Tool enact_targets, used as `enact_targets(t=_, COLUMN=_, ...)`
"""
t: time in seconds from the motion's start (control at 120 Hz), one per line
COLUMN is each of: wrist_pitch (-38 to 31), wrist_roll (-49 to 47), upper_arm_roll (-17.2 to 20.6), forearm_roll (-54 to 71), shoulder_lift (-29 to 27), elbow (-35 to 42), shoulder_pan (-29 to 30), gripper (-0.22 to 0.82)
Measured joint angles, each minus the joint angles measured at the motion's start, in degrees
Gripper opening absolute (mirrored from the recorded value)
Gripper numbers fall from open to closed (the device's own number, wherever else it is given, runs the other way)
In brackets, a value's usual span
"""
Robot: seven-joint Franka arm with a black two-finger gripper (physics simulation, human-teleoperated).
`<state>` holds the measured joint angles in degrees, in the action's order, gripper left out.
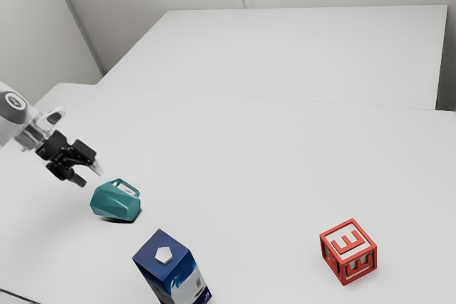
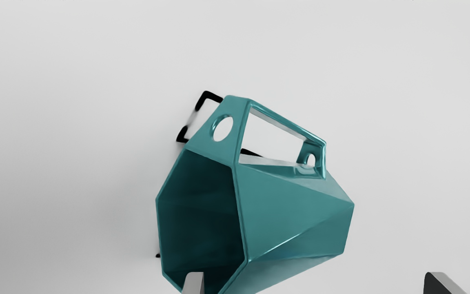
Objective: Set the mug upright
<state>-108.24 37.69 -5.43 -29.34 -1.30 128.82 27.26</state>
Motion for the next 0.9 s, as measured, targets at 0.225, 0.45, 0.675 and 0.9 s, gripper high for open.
enact_targets(t=0.225, wrist_pitch=-1.5, wrist_roll=7.5, upper_arm_roll=0.0, forearm_roll=-6.6, shoulder_lift=2.4, elbow=2.8, shoulder_pan=0.1, gripper=0.59)
enact_targets(t=0.45, wrist_pitch=-1.9, wrist_roll=15.1, upper_arm_roll=0.0, forearm_roll=-13.4, shoulder_lift=5.0, elbow=4.2, shoulder_pan=1.0, gripper=0.59)
enact_targets(t=0.675, wrist_pitch=-1.4, wrist_roll=21.3, upper_arm_roll=0.1, forearm_roll=-16.7, shoulder_lift=5.6, elbow=4.4, shoulder_pan=1.5, gripper=0.39)
enact_targets(t=0.9, wrist_pitch=-1.1, wrist_roll=25.5, upper_arm_roll=0.1, forearm_roll=-17.4, shoulder_lift=5.5, elbow=4.4, shoulder_pan=1.4, gripper=0.04)
